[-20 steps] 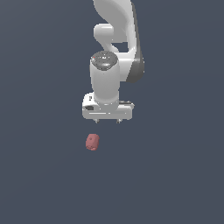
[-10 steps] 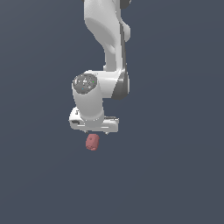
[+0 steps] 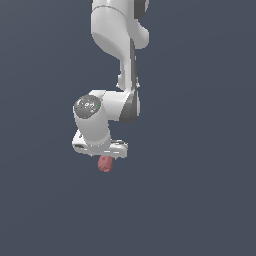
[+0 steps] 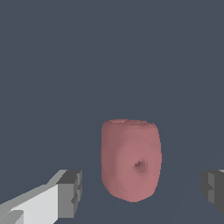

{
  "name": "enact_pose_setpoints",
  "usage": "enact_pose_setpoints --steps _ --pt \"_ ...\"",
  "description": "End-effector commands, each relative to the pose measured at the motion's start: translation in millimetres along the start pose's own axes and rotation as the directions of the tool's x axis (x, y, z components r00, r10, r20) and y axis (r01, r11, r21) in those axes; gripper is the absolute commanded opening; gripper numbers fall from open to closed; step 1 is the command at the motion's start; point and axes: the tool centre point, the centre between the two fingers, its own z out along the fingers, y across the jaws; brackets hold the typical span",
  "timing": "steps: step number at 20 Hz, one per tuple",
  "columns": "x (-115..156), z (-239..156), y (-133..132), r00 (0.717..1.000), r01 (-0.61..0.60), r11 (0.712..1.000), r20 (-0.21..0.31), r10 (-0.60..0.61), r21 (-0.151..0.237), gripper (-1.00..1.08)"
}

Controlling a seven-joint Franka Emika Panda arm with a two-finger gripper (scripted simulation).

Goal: Pick up the object and move it to a goal position.

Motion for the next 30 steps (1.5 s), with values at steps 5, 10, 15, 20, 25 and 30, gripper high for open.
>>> enact_pose_setpoints --steps 5,10,15,20,25,30 --pt "0.0 6.4 0.1 1.000 0.000 1.000 0.000 0.000 0.000 1.00" --pt "-0.4 30.9 0.4 1.000 0.000 1.000 0.000 0.000 0.000 1.00" --pt "-0.3 49.5 0.7 1.000 0.000 1.000 -0.001 0.000 0.000 1.00" --pt "0.9 51.0 0.8 1.000 0.000 1.000 -0.001 0.000 0.000 -1.00" --pt "0.9 51.0 0.8 1.000 0.000 1.000 -0.001 0.000 0.000 -1.00" --pt "0.9 51.0 0.8 1.000 0.000 1.000 -0.001 0.000 0.000 -1.00"
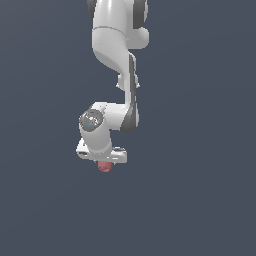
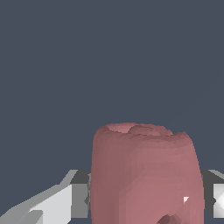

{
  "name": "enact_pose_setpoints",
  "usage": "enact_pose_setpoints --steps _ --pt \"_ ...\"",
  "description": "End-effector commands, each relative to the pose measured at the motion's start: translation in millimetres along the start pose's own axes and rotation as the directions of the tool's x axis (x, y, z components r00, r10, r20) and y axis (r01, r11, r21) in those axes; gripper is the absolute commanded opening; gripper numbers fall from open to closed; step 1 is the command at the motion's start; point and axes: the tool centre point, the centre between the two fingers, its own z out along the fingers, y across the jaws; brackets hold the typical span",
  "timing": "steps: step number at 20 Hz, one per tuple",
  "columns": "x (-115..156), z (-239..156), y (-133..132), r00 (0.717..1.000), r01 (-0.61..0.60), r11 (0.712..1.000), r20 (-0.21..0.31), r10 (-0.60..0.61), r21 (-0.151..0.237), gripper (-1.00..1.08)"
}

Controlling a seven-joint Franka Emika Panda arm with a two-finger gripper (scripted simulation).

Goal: Pick up the object and move it to a goal position.

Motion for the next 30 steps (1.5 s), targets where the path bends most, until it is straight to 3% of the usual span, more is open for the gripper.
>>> enact_pose_setpoints --steps 1,7,13,30 --pt "0.0 -0.3 -0.1 1.000 0.000 1.000 0.000 0.000 0.000 -1.00" --pt "-0.2 -15.8 0.2 1.000 0.000 1.000 0.000 0.000 0.000 -1.00" --pt "-0.8 -56.5 0.9 1.000 0.000 1.000 0.000 0.000 0.000 -1.00" --pt "-1.1 -250.5 4.7 1.000 0.000 1.000 0.000 0.000 0.000 -1.00"
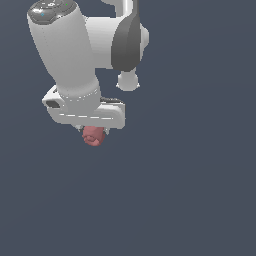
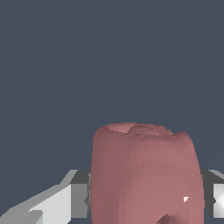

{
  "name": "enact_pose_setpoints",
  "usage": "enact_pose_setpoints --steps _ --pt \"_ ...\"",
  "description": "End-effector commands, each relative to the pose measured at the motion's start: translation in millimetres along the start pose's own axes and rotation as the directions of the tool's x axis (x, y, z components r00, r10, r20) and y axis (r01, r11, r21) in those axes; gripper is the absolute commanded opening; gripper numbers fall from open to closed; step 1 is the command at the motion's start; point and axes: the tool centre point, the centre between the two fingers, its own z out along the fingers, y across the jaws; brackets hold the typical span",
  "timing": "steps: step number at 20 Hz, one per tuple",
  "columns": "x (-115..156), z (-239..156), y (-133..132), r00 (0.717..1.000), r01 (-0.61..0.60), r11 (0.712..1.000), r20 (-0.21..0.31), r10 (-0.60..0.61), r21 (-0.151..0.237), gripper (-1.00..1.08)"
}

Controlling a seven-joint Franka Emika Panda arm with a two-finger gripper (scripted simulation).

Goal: Pick up the object and move it to a goal position.

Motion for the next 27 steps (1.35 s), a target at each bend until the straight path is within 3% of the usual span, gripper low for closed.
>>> enact_pose_setpoints --steps 1,13,27 --pt "-0.2 -29.1 0.6 1.000 0.000 1.000 0.001 0.000 0.000 -1.00" --pt "4.1 -133.3 2.4 1.000 0.000 1.000 0.001 0.000 0.000 -1.00" --pt "7.1 -164.8 3.1 1.000 0.000 1.000 0.001 0.000 0.000 -1.00"
